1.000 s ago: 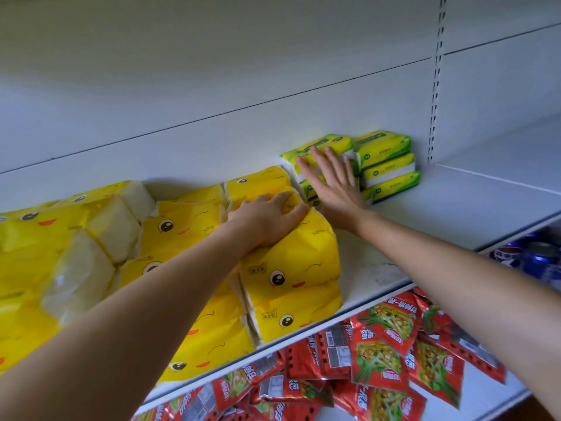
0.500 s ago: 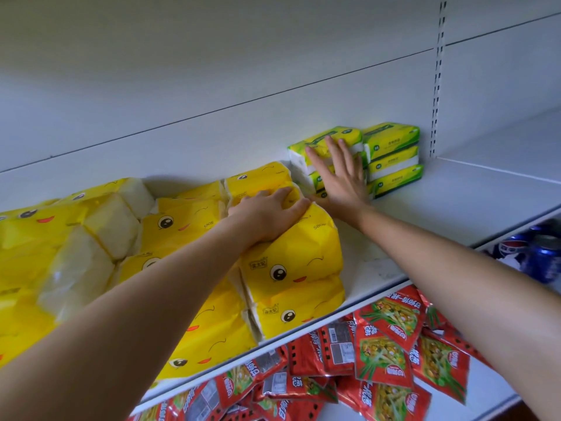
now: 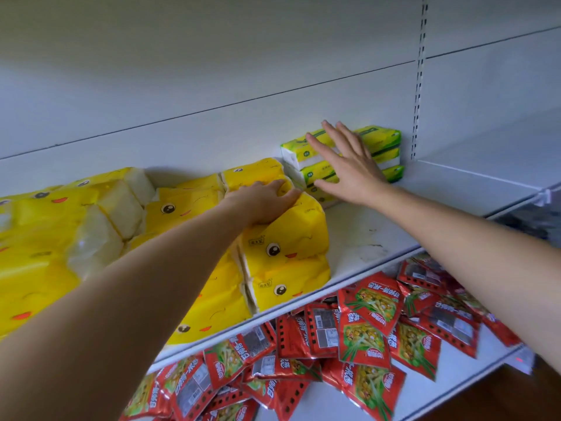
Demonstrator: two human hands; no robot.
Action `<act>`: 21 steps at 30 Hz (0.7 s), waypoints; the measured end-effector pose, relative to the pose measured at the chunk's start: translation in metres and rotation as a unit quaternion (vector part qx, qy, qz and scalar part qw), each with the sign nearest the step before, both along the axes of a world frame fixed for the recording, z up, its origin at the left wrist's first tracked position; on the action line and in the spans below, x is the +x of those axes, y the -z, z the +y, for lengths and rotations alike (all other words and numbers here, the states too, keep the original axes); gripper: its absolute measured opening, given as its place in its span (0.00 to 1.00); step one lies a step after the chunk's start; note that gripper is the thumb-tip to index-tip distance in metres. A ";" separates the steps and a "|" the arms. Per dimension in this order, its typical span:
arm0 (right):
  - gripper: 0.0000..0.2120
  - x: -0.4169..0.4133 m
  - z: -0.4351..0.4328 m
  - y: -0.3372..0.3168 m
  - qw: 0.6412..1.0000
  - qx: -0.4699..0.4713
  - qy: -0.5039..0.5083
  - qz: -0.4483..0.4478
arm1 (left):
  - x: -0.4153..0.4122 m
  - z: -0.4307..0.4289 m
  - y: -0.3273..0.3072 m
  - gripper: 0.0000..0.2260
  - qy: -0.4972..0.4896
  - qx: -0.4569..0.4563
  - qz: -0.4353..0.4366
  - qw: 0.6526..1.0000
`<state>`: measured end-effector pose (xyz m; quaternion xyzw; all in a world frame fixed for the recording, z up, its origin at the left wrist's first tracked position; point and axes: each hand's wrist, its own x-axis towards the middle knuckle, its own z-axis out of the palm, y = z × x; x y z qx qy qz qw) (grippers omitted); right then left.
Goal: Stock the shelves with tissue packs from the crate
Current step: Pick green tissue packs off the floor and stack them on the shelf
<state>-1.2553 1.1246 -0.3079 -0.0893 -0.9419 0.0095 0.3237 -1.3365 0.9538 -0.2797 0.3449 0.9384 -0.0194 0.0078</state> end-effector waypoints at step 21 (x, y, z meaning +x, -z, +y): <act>0.26 0.011 -0.339 -0.061 0.977 0.043 -0.203 0.044 | 0.004 -0.351 -0.079 0.25 0.018 0.042 0.225 0.973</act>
